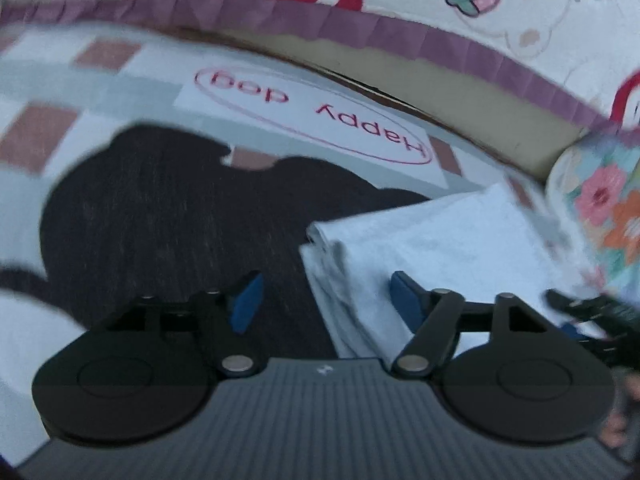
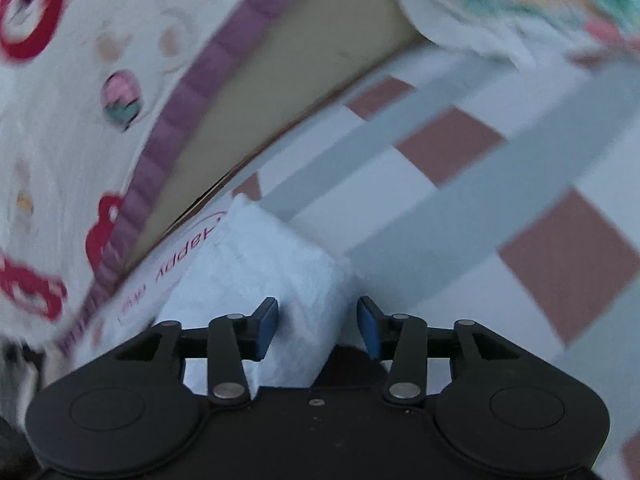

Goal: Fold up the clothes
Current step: 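Pinch the folded shirt with both grippers and lift it off the mat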

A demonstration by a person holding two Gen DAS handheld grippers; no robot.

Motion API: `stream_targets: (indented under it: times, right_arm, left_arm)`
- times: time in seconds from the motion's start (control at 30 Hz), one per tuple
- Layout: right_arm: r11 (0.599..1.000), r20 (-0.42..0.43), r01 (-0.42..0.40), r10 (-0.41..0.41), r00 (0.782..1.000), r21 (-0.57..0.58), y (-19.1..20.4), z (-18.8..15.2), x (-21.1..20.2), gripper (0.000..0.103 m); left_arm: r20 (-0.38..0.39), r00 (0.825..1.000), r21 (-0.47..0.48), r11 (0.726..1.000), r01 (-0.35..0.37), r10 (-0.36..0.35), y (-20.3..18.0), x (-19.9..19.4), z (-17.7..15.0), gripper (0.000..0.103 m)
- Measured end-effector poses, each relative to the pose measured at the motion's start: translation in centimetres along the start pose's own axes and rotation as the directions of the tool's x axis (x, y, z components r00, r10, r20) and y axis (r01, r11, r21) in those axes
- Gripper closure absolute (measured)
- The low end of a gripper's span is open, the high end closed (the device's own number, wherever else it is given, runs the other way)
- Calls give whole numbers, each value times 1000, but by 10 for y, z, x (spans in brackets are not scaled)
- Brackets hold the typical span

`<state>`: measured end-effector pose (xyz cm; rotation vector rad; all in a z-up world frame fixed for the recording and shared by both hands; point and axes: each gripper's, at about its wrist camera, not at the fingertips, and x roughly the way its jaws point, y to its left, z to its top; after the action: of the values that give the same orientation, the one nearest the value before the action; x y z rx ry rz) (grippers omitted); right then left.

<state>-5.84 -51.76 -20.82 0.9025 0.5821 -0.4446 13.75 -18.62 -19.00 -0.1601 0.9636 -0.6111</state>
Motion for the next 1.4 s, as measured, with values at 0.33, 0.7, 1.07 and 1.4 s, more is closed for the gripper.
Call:
stream_targets:
  times: [0.33,0.7,1.07,1.4]
  right_arm:
    - [994,-40,-62,66,997,89,-4,-4,10,50]
    - [973,-6,-127,128,992,-195,28,11,16,81]
    - [925,-42,-96,86,995,-367,39,15,33,72]
    - [977,-62,-112,102,993,-184,21,11,42,49]
  left_arm:
    - [21,993,-36,993,114,-113,6,19,10,45]
    - [198,977,121,991,49,-72,-36,-39,-5,91]
    - [91,990,-56,992,115,-109,1,-36,-28,90]
    - [-22,929,-340,877,339,-368,44,4,-30,72]
